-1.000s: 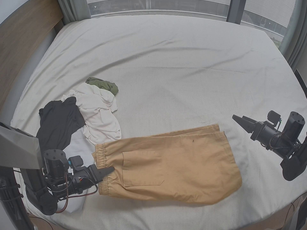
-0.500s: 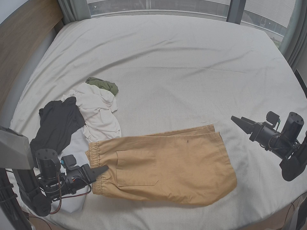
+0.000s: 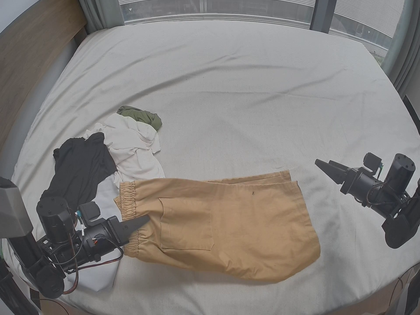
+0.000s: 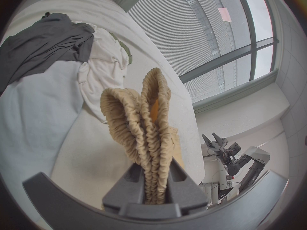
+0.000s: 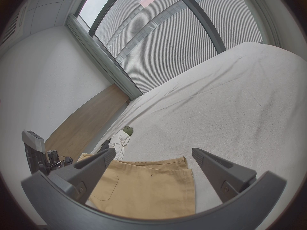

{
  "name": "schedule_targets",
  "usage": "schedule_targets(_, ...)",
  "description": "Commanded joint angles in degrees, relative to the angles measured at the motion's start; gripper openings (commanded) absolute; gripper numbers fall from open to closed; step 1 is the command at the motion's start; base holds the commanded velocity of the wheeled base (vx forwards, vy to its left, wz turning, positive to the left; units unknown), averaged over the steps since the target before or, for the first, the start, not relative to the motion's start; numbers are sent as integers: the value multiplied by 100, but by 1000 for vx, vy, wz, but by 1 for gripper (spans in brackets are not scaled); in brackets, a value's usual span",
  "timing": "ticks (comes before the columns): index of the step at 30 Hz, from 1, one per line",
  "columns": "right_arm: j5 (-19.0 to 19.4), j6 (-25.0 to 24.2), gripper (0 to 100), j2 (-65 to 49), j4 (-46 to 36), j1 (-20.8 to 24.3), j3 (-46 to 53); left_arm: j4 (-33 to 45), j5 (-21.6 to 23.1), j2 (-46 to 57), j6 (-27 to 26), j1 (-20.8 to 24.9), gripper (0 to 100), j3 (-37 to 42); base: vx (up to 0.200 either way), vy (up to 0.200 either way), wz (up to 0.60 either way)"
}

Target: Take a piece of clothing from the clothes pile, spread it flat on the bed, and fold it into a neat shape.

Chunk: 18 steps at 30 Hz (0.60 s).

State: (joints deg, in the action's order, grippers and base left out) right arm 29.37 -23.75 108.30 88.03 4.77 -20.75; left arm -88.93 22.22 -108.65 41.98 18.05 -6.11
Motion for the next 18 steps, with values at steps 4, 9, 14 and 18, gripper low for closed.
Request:
schedule_targets(4,-10,2,100,68,4,24,1,-19,1,46,3,409,0,-382,0,0,0)
schedule_targets(9,-10,10,100,68,4,24,1,-19,1,29,29,708,0,-646,0,0,0)
schedule_targets(14,-10,10,100,68,4,24,1,-19,-8,-94,38,989,0,-919,0,0,0)
schedule_targets(18,-10,10,100,95,13,24,1,-19,-8,-270,29,1192,0,-1121,0,0,0)
